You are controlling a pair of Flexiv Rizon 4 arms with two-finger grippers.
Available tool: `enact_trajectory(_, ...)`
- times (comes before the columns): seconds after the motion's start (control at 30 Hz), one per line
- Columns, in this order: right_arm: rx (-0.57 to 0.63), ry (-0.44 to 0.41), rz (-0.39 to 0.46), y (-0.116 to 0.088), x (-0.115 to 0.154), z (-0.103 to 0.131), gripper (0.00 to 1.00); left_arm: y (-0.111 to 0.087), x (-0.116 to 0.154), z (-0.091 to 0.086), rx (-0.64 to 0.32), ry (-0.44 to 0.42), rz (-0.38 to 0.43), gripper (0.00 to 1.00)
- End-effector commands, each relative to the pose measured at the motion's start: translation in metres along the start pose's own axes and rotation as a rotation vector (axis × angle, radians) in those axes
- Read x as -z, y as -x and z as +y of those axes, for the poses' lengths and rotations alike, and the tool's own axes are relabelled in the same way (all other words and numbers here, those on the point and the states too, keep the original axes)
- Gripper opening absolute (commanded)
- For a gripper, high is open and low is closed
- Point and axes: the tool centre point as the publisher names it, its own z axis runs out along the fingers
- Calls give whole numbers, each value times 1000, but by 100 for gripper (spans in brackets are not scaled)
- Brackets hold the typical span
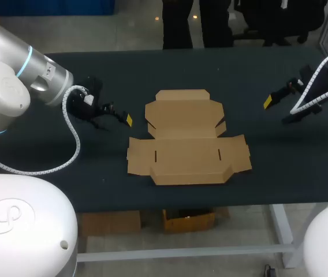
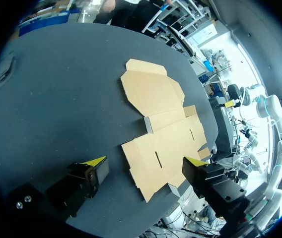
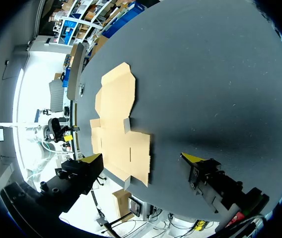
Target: Assemble the packaging by folding the flat box into shape, placing the metal phone stand inside, and closing the box properly
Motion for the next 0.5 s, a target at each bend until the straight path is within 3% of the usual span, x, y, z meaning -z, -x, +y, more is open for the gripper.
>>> enact_trajectory(0.03, 1, -4, 3, 0, 1, 1, 100, 1, 0, -2, 14, -2, -9, 100)
enact_trajectory(0.5, 35, -28, 6, -7, -14, 32, 100, -2, 5, -18, 5, 10, -29, 100)
